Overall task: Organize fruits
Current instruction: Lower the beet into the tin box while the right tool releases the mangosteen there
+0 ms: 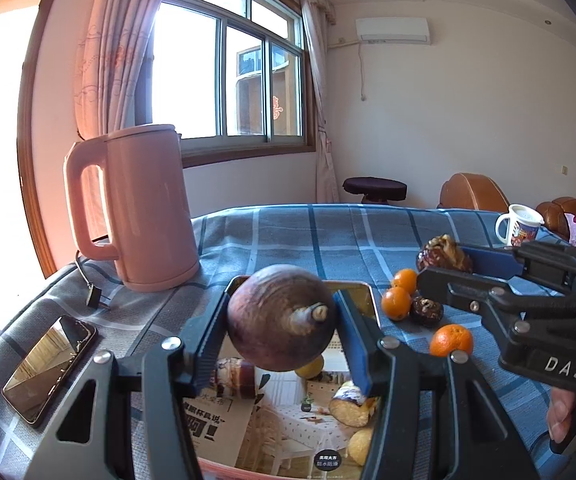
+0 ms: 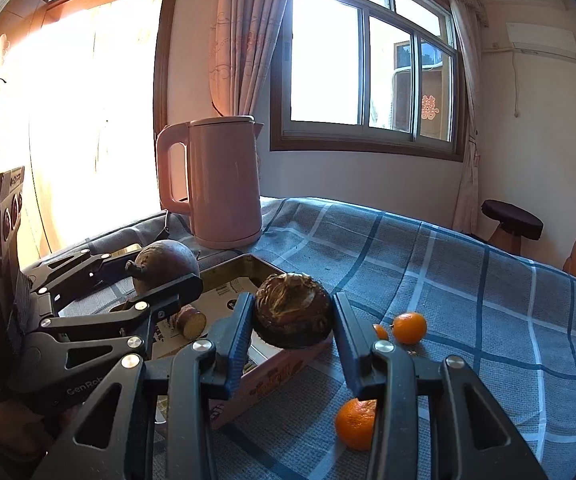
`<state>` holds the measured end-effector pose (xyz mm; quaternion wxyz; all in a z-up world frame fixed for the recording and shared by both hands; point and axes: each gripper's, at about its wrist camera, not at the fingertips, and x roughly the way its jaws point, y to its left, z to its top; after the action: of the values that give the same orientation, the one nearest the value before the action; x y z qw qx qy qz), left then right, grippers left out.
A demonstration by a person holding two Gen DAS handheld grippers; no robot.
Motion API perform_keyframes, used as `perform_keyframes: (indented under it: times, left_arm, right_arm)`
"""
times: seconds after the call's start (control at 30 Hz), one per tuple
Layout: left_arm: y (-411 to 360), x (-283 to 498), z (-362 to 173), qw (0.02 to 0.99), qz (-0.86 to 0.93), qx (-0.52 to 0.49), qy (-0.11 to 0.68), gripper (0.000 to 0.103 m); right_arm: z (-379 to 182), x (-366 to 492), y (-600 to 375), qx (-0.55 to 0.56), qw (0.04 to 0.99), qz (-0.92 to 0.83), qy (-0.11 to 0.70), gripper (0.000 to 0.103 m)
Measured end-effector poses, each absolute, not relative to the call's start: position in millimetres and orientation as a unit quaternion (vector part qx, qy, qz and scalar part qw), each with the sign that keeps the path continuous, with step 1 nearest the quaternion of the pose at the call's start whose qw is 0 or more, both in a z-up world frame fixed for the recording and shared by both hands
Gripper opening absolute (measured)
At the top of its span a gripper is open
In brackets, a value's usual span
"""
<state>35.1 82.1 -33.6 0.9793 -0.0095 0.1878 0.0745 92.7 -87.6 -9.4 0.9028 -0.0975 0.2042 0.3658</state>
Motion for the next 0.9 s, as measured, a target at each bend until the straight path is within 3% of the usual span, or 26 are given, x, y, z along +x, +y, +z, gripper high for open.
perform_keyframes:
  times: [0.9]
  left_arm:
    - [116,37,-51,0.964,0.097,-0.016,0.248,0.055]
  right_arm:
    - [-47,99,-32,-0.119,0.862,0.405,0.280,0.042]
